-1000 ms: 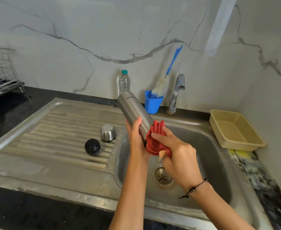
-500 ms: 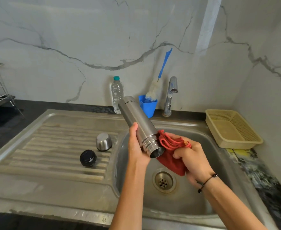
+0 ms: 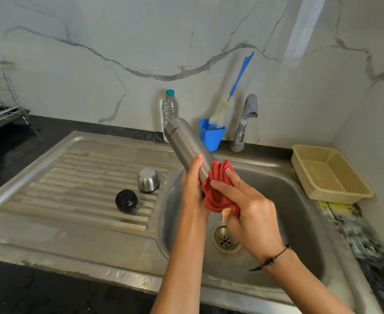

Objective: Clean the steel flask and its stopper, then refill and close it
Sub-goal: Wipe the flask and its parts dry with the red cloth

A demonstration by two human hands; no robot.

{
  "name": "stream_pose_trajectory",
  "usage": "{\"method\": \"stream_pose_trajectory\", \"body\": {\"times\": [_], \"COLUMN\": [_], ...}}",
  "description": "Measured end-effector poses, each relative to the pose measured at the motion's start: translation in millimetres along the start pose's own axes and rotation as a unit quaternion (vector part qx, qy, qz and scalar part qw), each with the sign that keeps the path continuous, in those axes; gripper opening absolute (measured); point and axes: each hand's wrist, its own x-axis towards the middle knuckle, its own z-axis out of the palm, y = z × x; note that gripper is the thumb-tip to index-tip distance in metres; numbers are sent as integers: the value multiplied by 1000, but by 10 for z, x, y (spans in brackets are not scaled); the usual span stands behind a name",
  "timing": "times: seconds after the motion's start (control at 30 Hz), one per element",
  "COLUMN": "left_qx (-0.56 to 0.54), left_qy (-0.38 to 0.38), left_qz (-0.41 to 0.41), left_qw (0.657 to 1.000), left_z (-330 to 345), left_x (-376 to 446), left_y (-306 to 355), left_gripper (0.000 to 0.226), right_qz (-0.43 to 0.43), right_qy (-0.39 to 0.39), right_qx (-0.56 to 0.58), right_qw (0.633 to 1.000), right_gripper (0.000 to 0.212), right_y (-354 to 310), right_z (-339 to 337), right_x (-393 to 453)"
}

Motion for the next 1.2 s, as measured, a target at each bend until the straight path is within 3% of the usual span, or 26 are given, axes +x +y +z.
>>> {"method": "stream_pose_trajectory", "body": {"times": [0.1, 0.2, 0.27, 0.43, 0.57, 0.7, 0.8, 0.87, 1.0, 1.2], "left_qx": [-43, -73, -80, -72, -10, 51, 54, 45, -2, -89], "left_qy": [11, -6, -12, -18, -8, -11, -25, 13, 35, -2], "left_qz": [21, 24, 38, 61, 48, 88, 68, 45, 22, 29], "left_qw": [999, 997, 996, 995, 999, 995, 996, 998, 999, 996], "left_z": [142, 193, 240, 217, 135, 25, 61, 120, 161, 218], "left_x": [-179, -210, -238, -214, -224, -169, -166, -188, -190, -228], "left_y": [41, 26, 30, 25, 108, 219, 215, 181, 116, 56], "left_gripper": [93, 79, 68, 59, 67, 56, 63, 71, 95, 73], "right_qz": [91, 197, 248, 304, 268, 96, -38, -90, -53, 92], "right_qy": [-4, -31, -33, -37, -62, 42, 17, 2, 0, 7], "right_qx": [115, 211, 254, 344, 321, 195, 43, -48, -28, 168], "right_qw": [989, 957, 934, 887, 906, 975, 998, 995, 998, 981], "right_gripper": [43, 62, 63, 66, 63, 54, 54, 48, 48, 48], "right_y": [41, 49, 47, 103, 158, 156, 141, 114, 129, 194], "right_z": [-39, -106, -124, -90, -158, -238, -189, -91, -19, -64], "right_x": [81, 156, 183, 170, 172, 95, 15, -54, -75, 47]}}
